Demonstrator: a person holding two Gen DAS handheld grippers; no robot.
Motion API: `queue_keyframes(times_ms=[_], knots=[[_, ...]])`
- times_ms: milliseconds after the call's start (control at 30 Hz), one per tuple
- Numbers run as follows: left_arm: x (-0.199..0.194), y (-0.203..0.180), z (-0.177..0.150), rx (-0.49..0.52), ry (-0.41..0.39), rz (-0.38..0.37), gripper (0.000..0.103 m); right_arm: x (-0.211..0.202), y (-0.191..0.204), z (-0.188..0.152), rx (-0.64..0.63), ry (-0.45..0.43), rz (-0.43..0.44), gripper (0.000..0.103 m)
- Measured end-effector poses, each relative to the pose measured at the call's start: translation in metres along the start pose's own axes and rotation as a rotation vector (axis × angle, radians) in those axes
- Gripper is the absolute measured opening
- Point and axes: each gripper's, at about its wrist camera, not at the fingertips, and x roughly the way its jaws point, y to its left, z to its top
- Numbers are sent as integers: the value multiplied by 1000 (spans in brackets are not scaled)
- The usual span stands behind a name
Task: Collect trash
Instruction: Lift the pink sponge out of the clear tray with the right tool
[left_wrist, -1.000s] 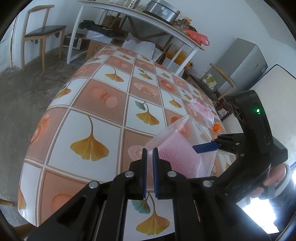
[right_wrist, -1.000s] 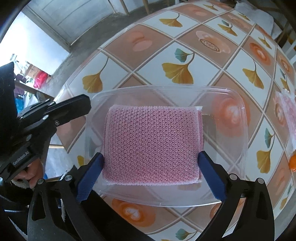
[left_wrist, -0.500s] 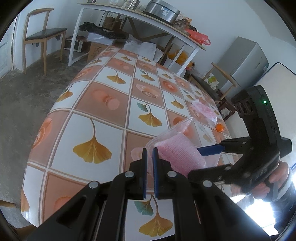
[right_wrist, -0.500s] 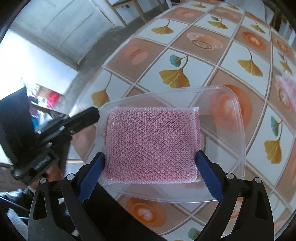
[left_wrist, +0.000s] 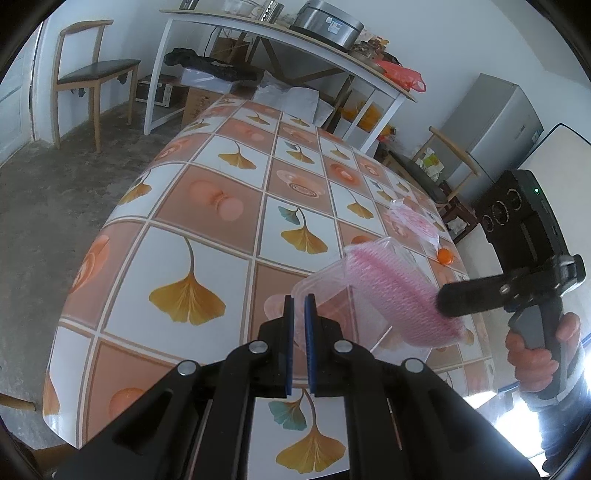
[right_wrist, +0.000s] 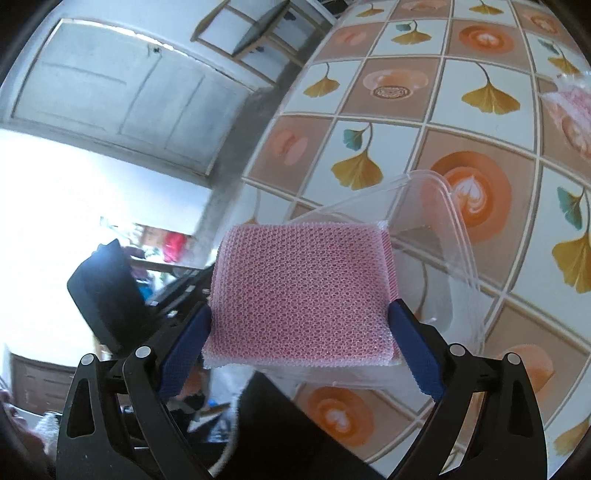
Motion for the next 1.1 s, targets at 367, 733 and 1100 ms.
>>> queue_keyframes(times_ms=[367, 733, 1100], knots=[[0, 0, -1, -5, -2, 11, 5, -55, 12, -23, 30, -138, 130, 91], [-5, 1, 0, 9, -9, 65, 14, -158, -7, -93, 65, -428, 17, 91], [-15, -8, 25, 98, -21, 47, 40, -132, -61, -130, 106, -432, -464, 92]])
